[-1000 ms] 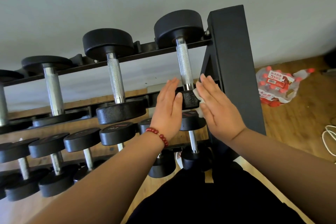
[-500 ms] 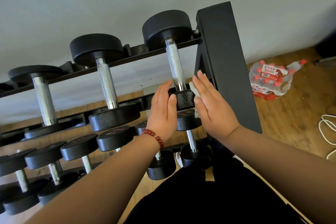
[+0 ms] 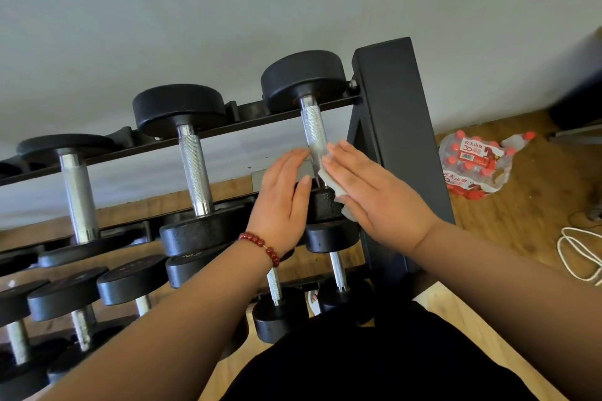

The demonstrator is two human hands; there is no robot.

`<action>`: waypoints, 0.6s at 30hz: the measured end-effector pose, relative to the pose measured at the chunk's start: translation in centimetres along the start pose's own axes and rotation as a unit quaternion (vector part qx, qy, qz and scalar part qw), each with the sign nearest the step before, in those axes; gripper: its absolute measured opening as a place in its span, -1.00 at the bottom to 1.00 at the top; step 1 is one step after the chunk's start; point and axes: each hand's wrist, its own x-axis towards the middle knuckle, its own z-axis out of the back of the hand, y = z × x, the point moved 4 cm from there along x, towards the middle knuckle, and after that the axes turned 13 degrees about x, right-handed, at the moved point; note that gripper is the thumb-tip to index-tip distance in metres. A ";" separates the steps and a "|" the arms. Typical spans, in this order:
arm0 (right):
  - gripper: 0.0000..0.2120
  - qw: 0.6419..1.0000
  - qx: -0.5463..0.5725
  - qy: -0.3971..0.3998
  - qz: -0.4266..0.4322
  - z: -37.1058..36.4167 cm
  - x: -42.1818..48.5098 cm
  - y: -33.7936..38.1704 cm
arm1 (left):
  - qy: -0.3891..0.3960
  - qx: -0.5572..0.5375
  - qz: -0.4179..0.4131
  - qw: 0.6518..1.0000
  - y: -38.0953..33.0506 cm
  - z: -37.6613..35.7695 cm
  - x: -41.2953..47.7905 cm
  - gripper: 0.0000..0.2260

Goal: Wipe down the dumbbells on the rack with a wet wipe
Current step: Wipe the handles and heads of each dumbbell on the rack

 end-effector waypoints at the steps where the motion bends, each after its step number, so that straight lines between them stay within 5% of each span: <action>1: -0.51 1.000 -0.001 -0.001 -0.006 0.2 0.7 -0.1 | -0.015 0.007 -0.001 1.000 0.1 0.5 0.6 -0.60; 14: -0.49 0.989 -0.141 -0.025 0.032 2.0 9.4 -2.6 | -0.139 0.055 -0.022 0.989 1.3 5.0 7.5 -0.56; 18: -0.48 0.987 -0.151 -0.023 0.043 1.6 12.9 -3.6 | -0.099 0.018 0.003 0.995 1.6 5.1 10.1 -0.52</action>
